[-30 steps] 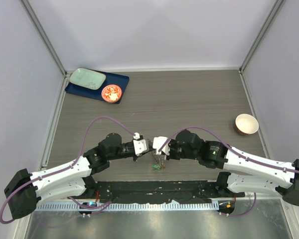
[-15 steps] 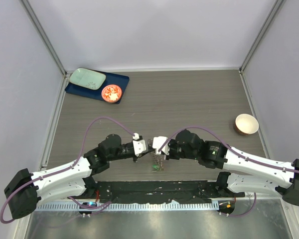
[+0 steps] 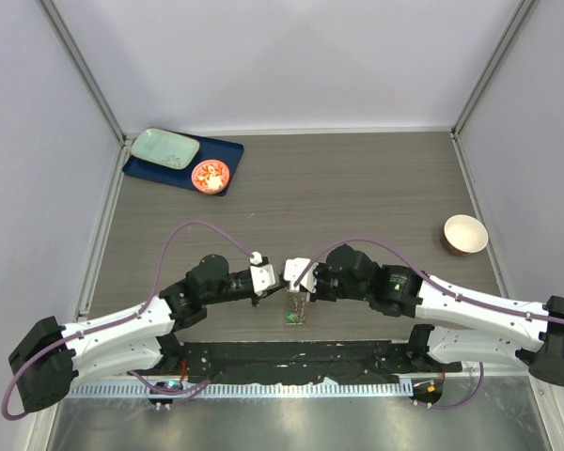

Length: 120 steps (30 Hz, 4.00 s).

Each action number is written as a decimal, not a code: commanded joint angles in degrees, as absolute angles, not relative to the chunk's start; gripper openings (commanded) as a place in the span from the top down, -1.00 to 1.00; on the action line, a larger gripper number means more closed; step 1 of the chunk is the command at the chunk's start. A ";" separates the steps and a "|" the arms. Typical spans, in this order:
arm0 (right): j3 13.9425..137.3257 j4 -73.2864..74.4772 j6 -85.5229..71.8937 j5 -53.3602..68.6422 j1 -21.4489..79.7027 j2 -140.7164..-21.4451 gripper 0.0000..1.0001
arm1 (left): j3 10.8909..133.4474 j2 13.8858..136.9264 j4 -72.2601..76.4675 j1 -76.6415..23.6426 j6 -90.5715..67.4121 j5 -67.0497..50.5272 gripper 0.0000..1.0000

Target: Put the keys on the keyring

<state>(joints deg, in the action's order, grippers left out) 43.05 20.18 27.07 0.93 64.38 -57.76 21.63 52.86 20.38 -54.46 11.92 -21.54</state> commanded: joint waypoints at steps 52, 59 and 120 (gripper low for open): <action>47.02 21.00 31.38 7.47 64.16 -56.25 0.99 | 26.98 57.57 20.92 -54.05 12.83 -31.30 1.00; 46.93 23.55 29.45 3.52 64.25 -55.02 0.99 | 26.02 55.11 18.90 -53.70 14.06 -27.86 1.00; 49.48 27.42 29.62 4.13 64.25 -55.99 0.99 | 25.22 55.81 21.89 -53.70 13.36 -29.09 1.00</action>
